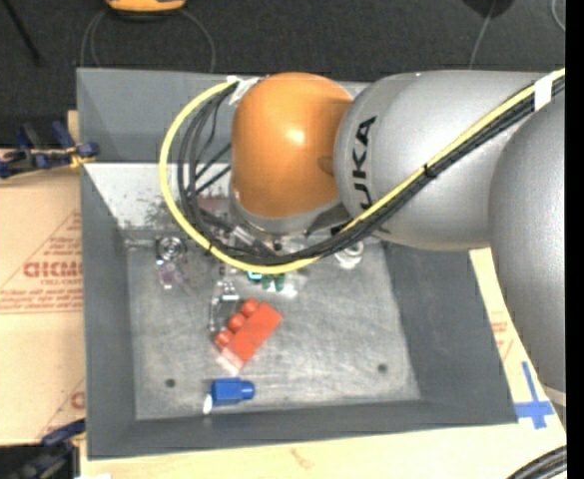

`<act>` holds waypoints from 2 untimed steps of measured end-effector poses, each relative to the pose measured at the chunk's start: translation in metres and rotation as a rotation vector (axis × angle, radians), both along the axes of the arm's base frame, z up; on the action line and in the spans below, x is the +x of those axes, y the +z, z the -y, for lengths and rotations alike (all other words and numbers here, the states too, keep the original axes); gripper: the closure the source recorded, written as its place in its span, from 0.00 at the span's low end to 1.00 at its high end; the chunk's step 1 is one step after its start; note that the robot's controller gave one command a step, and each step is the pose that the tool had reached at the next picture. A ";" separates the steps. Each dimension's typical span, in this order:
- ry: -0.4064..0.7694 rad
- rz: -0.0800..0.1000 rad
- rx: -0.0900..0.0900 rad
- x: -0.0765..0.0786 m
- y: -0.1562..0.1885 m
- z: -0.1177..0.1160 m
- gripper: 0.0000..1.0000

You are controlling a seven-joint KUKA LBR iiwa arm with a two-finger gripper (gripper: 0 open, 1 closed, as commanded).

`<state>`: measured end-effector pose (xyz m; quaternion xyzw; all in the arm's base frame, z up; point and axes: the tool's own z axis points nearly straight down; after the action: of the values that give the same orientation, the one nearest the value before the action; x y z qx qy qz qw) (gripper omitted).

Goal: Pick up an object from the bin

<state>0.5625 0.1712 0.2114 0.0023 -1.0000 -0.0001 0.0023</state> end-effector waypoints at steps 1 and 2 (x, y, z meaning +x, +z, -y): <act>0.247 -0.001 -0.002 -0.052 -0.098 0.057 0.00; 0.181 0.020 0.003 -0.024 -0.137 0.095 0.00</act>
Offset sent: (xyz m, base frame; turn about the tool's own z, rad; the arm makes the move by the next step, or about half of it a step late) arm -0.0508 -0.0539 -0.0948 -0.2498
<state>0.5385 0.0765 0.0746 0.0925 -0.9957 -0.0016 -0.0077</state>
